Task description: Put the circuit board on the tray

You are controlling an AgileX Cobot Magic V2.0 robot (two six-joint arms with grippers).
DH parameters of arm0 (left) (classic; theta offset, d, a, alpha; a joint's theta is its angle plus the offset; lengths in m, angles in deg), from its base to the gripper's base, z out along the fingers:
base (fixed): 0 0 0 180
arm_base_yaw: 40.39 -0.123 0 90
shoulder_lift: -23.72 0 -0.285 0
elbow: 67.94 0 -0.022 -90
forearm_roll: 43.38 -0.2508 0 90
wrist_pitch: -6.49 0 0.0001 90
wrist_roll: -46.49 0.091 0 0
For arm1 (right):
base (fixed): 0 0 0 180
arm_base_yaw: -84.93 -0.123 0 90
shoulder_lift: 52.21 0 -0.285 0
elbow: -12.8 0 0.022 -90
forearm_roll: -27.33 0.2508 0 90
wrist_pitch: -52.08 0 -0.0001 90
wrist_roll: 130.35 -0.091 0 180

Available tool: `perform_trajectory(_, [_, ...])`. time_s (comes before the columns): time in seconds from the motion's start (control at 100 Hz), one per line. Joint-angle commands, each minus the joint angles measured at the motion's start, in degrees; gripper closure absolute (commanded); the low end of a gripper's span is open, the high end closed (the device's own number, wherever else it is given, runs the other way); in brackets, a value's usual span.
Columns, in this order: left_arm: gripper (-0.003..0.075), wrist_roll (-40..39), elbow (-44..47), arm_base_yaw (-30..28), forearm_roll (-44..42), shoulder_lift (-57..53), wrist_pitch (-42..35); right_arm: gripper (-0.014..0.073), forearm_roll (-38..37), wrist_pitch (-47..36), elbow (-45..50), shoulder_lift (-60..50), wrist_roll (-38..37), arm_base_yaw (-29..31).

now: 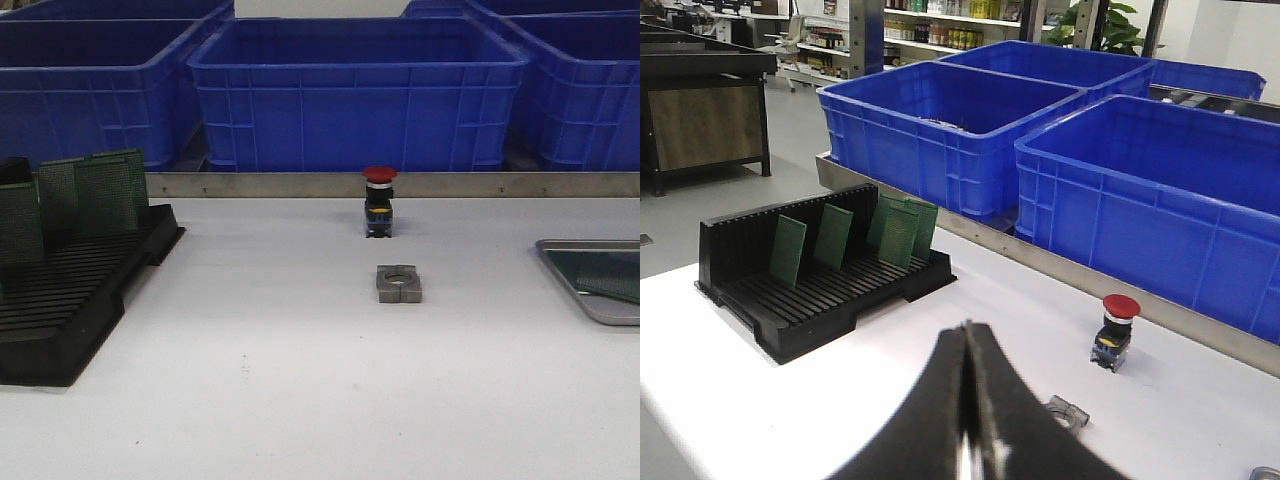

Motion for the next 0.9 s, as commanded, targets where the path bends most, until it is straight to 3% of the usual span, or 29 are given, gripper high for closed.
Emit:
perform_trajectory(0.0, [0.0741,-0.38,2.80,0.45,0.56,-1.75,-4.44,0.0701,1.64,-1.01,-1.57,0.51,0.15,0.16])
perform_trajectory(0.2, [0.0741,-0.38,2.80,0.45,0.56,-1.75,-4.44,0.0701,1.64,-1.33,-1.57,0.51,0.15,0.30])
perform_trajectory(0.35, [0.0741,-0.38,2.80,0.45,0.56,-1.75,-4.44,0.0701,1.46,-11.43,-0.11,0.51,-0.03,2.34])
perform_trajectory(0.52, [0.0741,-0.38,2.80,0.45,0.56,-1.75,-4.44,0.0701,-2.01,-16.64,3.96,0.41,-5.14,6.61])
perform_trajectory(0.69, [0.0741,-0.38,2.80,0.45,0.56,-1.75,-4.44,0.0701,-19.53,-21.07,9.52,-0.38,-20.68,7.73])
perform_trajectory(0.8, [0.0741,-0.38,2.80,0.45,0.56,-1.75,-4.44,0.0701,-34.86,-27.20,12.93,-2.42,-35.82,7.73])
perform_trajectory(0.89, [0.0741,-0.38,2.80,0.45,0.56,-1.75,-4.44,0.0701,-50.12,-34.36,15.79,-3.86,-52.41,7.80])
